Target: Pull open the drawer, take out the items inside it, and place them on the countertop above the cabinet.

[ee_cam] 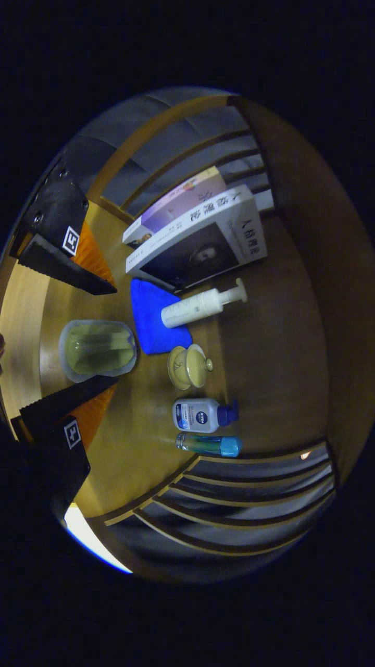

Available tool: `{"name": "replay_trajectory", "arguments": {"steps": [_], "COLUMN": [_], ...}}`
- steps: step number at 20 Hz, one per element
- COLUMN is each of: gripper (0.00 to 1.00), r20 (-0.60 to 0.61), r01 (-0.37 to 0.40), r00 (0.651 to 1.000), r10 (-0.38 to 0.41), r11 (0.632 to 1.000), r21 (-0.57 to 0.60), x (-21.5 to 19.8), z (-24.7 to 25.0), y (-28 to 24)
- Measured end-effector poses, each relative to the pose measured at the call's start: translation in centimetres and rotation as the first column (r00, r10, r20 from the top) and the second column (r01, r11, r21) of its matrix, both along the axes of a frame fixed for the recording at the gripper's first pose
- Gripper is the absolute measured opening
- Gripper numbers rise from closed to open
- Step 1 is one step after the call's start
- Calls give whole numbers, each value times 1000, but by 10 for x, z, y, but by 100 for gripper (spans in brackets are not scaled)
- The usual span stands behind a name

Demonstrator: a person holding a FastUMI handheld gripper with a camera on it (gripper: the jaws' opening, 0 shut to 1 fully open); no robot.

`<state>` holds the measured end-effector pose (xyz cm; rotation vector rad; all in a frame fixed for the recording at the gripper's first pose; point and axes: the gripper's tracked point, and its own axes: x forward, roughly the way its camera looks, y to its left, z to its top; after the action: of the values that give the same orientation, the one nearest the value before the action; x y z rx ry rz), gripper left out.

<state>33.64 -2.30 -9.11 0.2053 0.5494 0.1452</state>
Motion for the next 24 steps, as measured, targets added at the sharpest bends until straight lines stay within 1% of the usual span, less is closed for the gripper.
{"name": "replay_trajectory", "arguments": {"steps": [2, 4, 6, 7, 9, 11, 14, 17, 20, 24], "gripper": [98, 98, 98, 98, 98, 98, 98, 98, 98, 98], "r20": [85, 167, 214, 249, 314, 391, 467, 507, 531, 519], "r01": [-4, 2, 17, 32, 36, 69, 104, 100, 132, 161], "r00": [996, 986, 977, 969, 949, 920, 884, 862, 847, 851], "r10": [4, 4, 1, -7, 2, -8, -26, -16, -43, -76], "r11": [1000, 999, 996, 995, 992, 988, 984, 985, 982, 980], "r21": [1, -40, -84, -98, -118, -141, -142, -139, -132, -120], "x": [-24, -50, -80, -96, -121, -153, -192, -226, -252, -272], "z": [10, 14, 15, 17, 21, 26, 24, 12, -9, -45], "y": [1, -2, -2, -3, 2, 2, 4, 11, 10, 7]}}
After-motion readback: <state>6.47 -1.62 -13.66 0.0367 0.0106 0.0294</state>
